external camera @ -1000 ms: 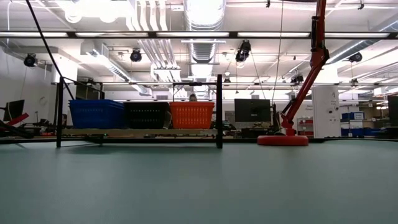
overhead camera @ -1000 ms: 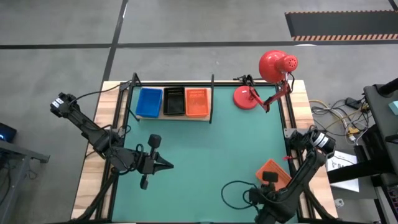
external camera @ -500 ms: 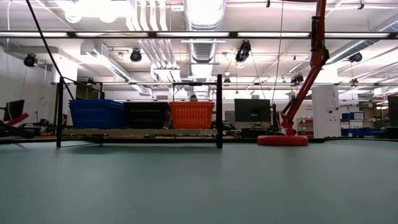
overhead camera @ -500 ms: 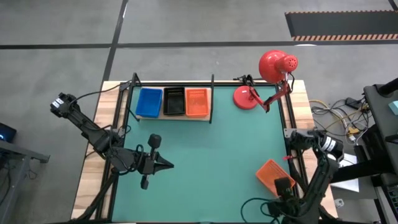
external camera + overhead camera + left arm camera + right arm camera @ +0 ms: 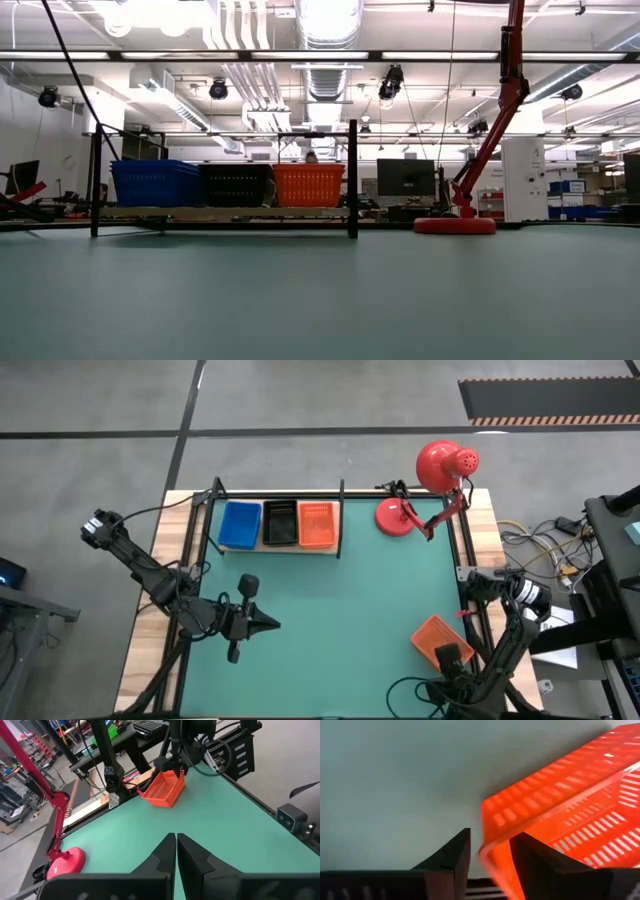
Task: Stack baskets on shelf by color
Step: Stack the orange bin on top of the orange bins on the shelf
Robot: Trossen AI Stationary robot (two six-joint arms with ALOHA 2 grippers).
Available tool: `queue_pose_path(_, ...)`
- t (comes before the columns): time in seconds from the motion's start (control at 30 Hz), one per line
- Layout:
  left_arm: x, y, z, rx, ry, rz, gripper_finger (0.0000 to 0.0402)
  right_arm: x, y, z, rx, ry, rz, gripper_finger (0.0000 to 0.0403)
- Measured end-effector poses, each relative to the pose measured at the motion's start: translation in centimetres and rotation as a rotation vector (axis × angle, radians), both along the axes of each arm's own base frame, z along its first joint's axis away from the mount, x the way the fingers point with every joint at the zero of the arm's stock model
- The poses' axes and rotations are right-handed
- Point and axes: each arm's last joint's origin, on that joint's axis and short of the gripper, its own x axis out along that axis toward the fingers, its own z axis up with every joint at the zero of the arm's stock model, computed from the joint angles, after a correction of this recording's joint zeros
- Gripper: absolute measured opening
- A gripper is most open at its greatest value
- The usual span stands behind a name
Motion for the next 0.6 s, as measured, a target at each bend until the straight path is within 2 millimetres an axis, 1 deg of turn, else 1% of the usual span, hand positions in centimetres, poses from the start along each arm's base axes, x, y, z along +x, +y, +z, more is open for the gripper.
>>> queue_pose_path(0.1,0.0,0.0,0.0,0.003,0.0,0.0,0.0,0.4,-0.5,-0.4,-0.022,-0.004,-0.015,0.0109)
queue_pose_path(0.17,0.0,0.0,0.0,0.019,-0.002,-0.005,0.0,0.9,-0.8,-0.4,-0.034,-0.036,-0.012,0.0082)
queue_pose_path(0.27,0.0,0.0,0.0,0.041,-0.005,-0.01,0.0,2.0,-1.0,-0.1,-0.047,-0.097,0.023,0.0029)
queue_pose_path(0.3,0.0,0.0,0.0,0.051,-0.006,-0.011,0.0,2.4,-1.0,0.1,-0.045,-0.118,0.036,0.002)
queue_pose_path(0.4,0.0,0.1,0.0,0.1,-0.017,-0.002,0.0,4.2,-1.5,0.7,-0.056,-0.186,0.021,0.0013)
queue_pose_path(0.5,-0.2,0.3,0.2,0.153,-0.03,0.002,0.0,6.2,-2.3,1.3,-0.055,-0.23,-0.069,0.0009)
queue_pose_path(0.6,-0.3,0.5,0.3,0.208,-0.036,-0.009,0.0,8.6,-3.6,2.2,-0.053,-0.278,-0.167,0.0009)
